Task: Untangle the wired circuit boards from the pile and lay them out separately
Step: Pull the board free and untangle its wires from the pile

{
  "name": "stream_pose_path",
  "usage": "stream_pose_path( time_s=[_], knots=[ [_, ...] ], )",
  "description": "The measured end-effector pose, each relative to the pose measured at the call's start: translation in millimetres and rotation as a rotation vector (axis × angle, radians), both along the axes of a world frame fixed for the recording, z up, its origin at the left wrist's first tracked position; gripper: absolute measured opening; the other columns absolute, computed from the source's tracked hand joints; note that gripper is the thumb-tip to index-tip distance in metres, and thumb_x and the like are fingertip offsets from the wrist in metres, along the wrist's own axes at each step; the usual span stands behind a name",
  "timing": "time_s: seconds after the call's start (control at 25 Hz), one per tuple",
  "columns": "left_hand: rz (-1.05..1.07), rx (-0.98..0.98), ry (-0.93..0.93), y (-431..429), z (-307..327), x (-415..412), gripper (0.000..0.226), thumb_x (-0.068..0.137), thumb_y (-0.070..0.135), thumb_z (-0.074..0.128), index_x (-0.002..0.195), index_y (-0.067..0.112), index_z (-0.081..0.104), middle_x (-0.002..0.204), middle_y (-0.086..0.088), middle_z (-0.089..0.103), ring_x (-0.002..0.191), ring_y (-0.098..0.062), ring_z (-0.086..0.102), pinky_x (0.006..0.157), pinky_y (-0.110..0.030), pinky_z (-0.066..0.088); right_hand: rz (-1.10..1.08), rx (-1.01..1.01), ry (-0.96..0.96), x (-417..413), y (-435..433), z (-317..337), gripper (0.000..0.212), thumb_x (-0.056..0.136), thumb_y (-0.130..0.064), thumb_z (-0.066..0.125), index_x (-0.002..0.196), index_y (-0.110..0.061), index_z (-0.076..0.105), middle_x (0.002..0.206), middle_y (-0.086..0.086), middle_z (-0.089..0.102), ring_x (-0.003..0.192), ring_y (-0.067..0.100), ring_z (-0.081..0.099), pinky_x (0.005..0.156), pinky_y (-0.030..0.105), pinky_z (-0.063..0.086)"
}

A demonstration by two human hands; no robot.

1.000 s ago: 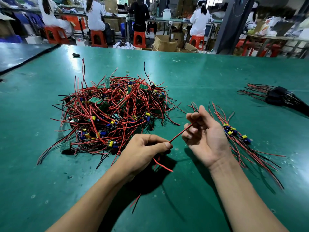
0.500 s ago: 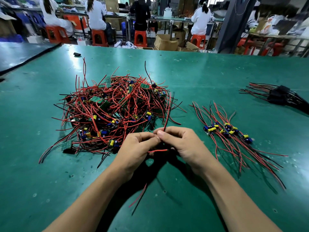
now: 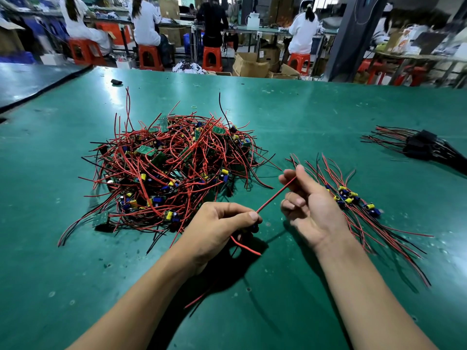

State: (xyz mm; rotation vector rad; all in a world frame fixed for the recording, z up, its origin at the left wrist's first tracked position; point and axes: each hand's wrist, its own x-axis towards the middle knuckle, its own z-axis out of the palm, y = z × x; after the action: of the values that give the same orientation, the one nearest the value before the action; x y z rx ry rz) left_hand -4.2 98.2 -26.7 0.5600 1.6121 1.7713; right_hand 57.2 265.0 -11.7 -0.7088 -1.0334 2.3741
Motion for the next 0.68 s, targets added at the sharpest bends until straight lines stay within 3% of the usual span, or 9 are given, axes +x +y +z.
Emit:
stream_pose_path(
  time_s=[0.24, 0.44, 0.56, 0.68],
  knots=[
    [-0.055, 0.009, -0.034, 0.5, 2.9, -0.3, 0.01, 0.082, 0.01, 0.071, 0.075, 0.007, 0.078, 0.069, -0.009, 0.071, 0.06, -0.01, 0.061, 0.057, -0.017, 0.046, 0.026, -0.153, 0.09, 2.4, 7.1, 2.1, 0.036, 0.096, -0.023, 0.057, 0.063, -0.011, 0.067, 0.072, 0.003, 0.069, 0.032, 0.004, 0.032, 0.039, 0.016, 0.033],
    [-0.063, 0.023, -0.081, -3.0, 4.6, 0.2, 0.013, 0.074, 0.017, 0.074, 0.078, 0.006, 0.078, 0.072, -0.01, 0.07, 0.061, -0.015, 0.058, 0.058, -0.021, 0.045, 0.095, -0.398, 0.163, 6.2, 9.9, 0.4, 0.024, 0.079, -0.017, 0.06, 0.056, -0.01, 0.063, 0.071, 0.003, 0.07, 0.03, 0.006, 0.032, 0.041, 0.016, 0.032],
    [0.003, 0.05, -0.092, -4.1, 3.4, -2.1, 0.01, 0.08, 0.014, 0.072, 0.08, 0.006, 0.078, 0.07, -0.007, 0.07, 0.059, -0.013, 0.059, 0.057, -0.019, 0.046, 0.167, -0.168, 0.068, 5.5, 5.7, -1.5, 0.024, 0.082, -0.035, 0.066, 0.078, -0.012, 0.072, 0.089, 0.002, 0.074, 0.038, 0.004, 0.038, 0.043, 0.016, 0.036],
    [0.06, 0.087, -0.154, -5.7, 4.9, -7.1, 0.017, 0.074, 0.019, 0.074, 0.088, 0.01, 0.076, 0.073, -0.008, 0.071, 0.06, -0.014, 0.064, 0.053, -0.018, 0.052, 0.33, 0.285, -0.11, 6.8, -4.6, -2.0, 0.061, 0.067, -0.061, 0.074, 0.105, -0.014, 0.074, 0.1, 0.001, 0.076, 0.052, 0.004, 0.052, 0.051, 0.016, 0.045]
  ],
)
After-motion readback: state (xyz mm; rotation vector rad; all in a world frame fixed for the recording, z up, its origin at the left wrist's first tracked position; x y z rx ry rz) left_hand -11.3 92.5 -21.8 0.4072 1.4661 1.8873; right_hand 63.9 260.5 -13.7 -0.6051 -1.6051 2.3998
